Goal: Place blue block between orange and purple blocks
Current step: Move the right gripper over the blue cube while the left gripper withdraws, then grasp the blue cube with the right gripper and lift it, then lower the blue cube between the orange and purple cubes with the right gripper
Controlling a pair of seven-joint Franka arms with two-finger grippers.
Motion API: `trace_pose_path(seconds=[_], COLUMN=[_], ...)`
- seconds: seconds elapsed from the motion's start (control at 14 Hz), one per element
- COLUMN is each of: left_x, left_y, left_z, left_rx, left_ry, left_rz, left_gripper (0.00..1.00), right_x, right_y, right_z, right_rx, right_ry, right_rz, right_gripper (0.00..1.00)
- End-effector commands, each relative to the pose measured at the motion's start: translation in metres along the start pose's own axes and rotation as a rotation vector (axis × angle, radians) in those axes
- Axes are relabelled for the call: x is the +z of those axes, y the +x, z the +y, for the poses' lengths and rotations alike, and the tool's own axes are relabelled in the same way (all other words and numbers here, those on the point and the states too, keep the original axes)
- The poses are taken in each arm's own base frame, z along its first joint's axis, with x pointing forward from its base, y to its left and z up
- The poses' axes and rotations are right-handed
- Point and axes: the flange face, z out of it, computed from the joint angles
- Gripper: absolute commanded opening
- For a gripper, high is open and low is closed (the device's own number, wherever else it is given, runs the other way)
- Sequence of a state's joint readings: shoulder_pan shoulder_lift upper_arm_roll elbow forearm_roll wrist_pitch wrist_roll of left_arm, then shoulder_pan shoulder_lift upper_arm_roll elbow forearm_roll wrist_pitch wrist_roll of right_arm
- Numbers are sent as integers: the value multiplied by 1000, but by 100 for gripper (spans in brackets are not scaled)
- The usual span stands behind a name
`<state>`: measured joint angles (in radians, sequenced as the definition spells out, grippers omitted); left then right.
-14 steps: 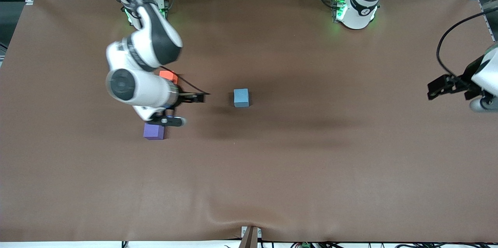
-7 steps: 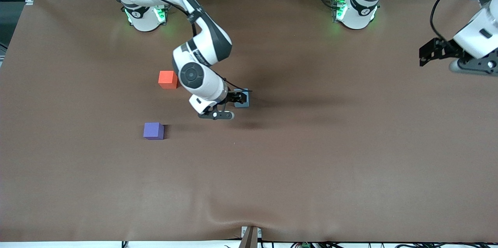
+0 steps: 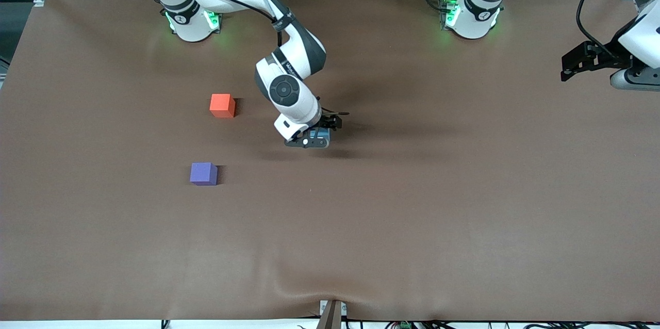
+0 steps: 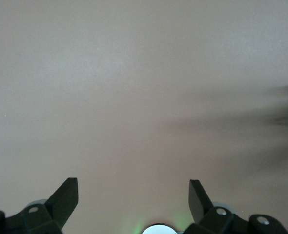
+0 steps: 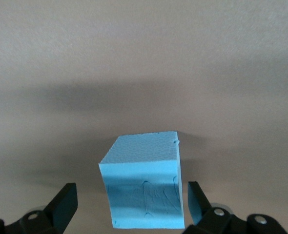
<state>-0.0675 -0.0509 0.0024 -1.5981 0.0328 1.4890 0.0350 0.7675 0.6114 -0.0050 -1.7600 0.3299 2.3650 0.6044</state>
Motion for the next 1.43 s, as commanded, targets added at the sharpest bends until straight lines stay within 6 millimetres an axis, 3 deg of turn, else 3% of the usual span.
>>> trace_pose_path(seconds=[0.0,0.07,0.14,0.29,0.36,0.43,0.5,0.57,0.64,0.79,0.93,1.29,1.36], left_x=[-2,-2,-9,-10,-21,-16,11,7,6,3,0,-2,-4], left_y=[5,6,6,10,11,17,34,40,41,40,39,38,37], left_z=[3,-1,-2,-3,0,2,5,7,7,6,4,8,8], left_rx=[-21,-28,-28,-32,-25,-19,-5,-8,-5,-8,-15,-5,-4], left_ry=[-14,-16,-22,-14,0,2,-3,-1,8,7,-3,6,0], left_rz=[-6,-6,9,14,38,29,-21,-10,-4,0,5,8,14], left_gripper=[100,100,100,100,100,100,100,100,100,100,100,100,100], right_x=[8,12,16,4,-19,-46,-92,-128,-157,-193,-200,-153,-142], right_y=[-2,-6,-7,1,10,16,33,40,48,61,68,66,65], right_z=[1,-2,-2,4,10,17,40,62,88,154,224,309,315], right_rx=[-3,-12,-14,-11,-3,6,27,0,-8,-65,-113,-86,-96], right_ry=[-22,-26,-31,-33,-39,-55,-87,-120,-132,-113,-83,-83,-84], right_rz=[13,11,7,16,20,-2,-39,-50,-38,-66,-98,-155,-143], right_gripper=[51,11,0,0,0,0,0,0,0,0,0,0,0])
